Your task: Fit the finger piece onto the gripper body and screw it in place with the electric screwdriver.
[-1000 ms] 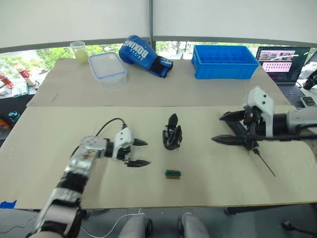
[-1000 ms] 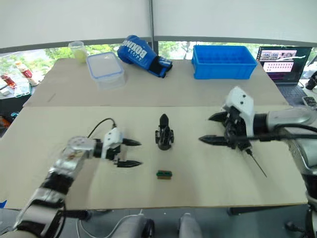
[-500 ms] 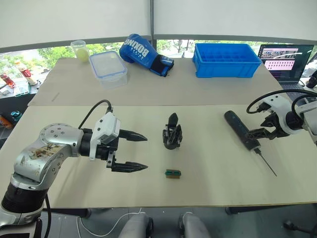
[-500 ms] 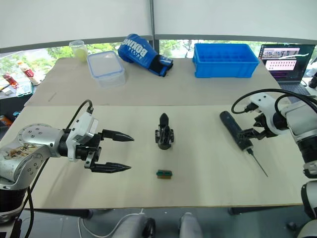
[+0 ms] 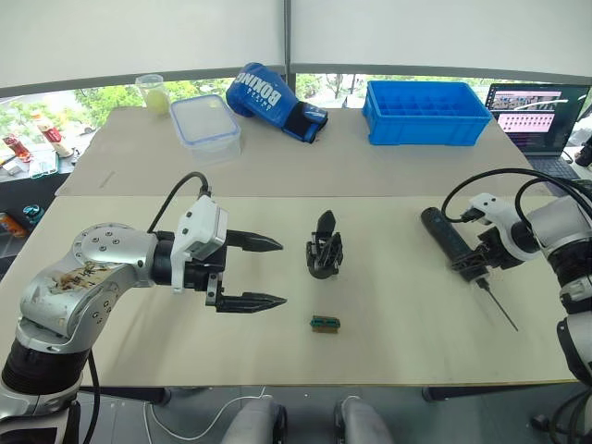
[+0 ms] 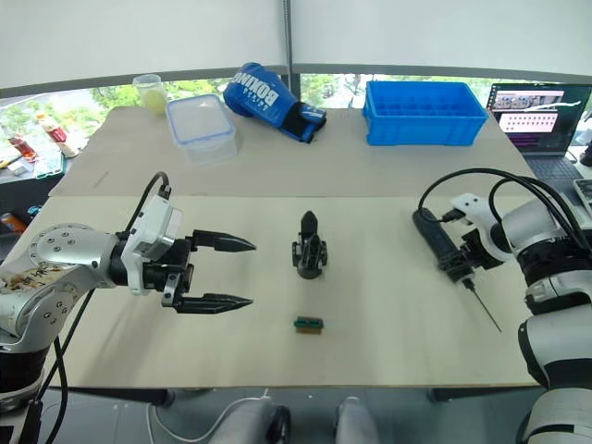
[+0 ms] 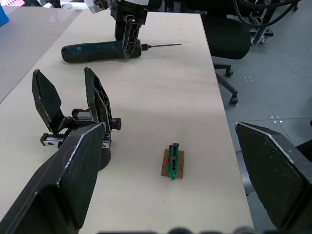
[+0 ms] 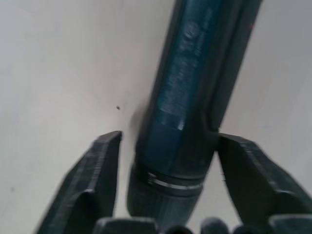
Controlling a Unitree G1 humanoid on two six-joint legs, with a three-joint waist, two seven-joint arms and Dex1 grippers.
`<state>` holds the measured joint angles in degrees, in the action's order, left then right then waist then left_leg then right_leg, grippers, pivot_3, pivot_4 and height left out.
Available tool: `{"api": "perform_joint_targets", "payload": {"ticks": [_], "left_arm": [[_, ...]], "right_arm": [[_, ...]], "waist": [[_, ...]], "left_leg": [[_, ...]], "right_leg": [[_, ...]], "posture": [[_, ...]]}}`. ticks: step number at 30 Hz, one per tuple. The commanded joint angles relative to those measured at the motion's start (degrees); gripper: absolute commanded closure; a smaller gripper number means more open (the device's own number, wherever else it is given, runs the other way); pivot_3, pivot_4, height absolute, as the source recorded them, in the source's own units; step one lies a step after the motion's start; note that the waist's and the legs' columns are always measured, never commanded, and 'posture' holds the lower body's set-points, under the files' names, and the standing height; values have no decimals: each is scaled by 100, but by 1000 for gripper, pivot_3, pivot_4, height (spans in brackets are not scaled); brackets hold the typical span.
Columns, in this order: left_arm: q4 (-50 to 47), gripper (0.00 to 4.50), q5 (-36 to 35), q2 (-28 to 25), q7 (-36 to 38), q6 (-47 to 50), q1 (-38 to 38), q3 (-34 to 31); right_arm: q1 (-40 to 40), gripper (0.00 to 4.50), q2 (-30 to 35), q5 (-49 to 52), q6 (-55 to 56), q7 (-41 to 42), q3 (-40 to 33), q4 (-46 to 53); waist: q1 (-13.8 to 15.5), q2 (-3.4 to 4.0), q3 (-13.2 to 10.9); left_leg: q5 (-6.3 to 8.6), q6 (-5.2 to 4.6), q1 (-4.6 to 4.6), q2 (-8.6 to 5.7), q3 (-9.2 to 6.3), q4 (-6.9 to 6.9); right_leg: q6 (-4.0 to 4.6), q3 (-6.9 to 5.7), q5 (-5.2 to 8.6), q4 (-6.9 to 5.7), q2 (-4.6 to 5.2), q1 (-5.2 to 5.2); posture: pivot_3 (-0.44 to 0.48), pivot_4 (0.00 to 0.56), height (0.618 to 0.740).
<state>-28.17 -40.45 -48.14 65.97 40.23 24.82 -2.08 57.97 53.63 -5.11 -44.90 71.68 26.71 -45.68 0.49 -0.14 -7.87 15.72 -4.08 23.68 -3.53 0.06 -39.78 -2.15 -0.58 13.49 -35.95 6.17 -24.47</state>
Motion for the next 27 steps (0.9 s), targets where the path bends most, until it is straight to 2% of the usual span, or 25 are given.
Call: {"api": "perform_joint_targets", "payload": {"ticks": [1, 5, 11, 13, 17, 18, 22, 27], "left_arm": [[-159, 0, -61, -94, -10, -52, 103, -48], [-190, 0, -103, -102, 9, -45, 141, -11], [-209, 0, -150, -100, 120, -75, 242, 96], [-210, 0, -130, -95, 136, -92, 257, 113], [-238, 0, -87, -121, 211, -125, 245, 174], [-246, 0, -66, -130, 228, -143, 237, 193], [-247, 0, -81, -135, 281, -134, 250, 240], [-232, 0, -47, -105, 280, -178, 282, 293]], "right_arm": [[140, 2651, 315, -145, 1238, 591, -116, 178], [-232, 2650, 803, -201, 2719, 1413, -175, 754], [-710, 2650, 765, -400, 3728, 1134, -341, 773], [-780, 1611, 772, -454, 3777, 1201, -349, 773], [-711, 221, 859, -702, 3571, 1424, -298, 881], [-647, 21, 855, -782, 3474, 1475, -277, 876], [-203, 21, 529, -1113, 2256, 1596, -154, 615], [-64, 21, 266, -1414, 1992, 1682, 30, 193]], "waist": [[-10, 7, -5], [11, 52, -47], [-12, 43, -53], [-13, 46, -55], [-13, 46, -55], [-12, 46, -55], [-13, 46, -55], [2, 45, -56]], "left_leg": [[0, 0, 0, 1, 0, -1], [-2, 0, 0, -8, 2, -3], [-5, 4, -6, -3, 7, -8], [-6, 5, -9, -2, 9, -8], [-6, 6, -21, 1, 10, -7], [-6, 6, -21, 1, 10, -8], [-6, 5, -21, 1, 12, -8], [-6, 6, -21, 3, 9, -7]], "right_leg": [[0, -2, 0, 0, -4, 0], [-3, -15, 0, -8, -9, -5], [-4, -13, 0, -16, -16, -2], [-3, -11, 0, -19, -15, -2], [-3, -11, 1, -19, -18, 9], [-3, -10, 1, -19, -18, 9], [-3, -8, 1, -19, -18, 8], [-2, -3, 1, -17, -18, 11]], "posture": [[0, 150, 740], [0, 150, 740], [0, 150, 740], [0, 150, 740], [0, 150, 740], [0, 150, 740], [0, 150, 740], [0, 150, 740]]}}
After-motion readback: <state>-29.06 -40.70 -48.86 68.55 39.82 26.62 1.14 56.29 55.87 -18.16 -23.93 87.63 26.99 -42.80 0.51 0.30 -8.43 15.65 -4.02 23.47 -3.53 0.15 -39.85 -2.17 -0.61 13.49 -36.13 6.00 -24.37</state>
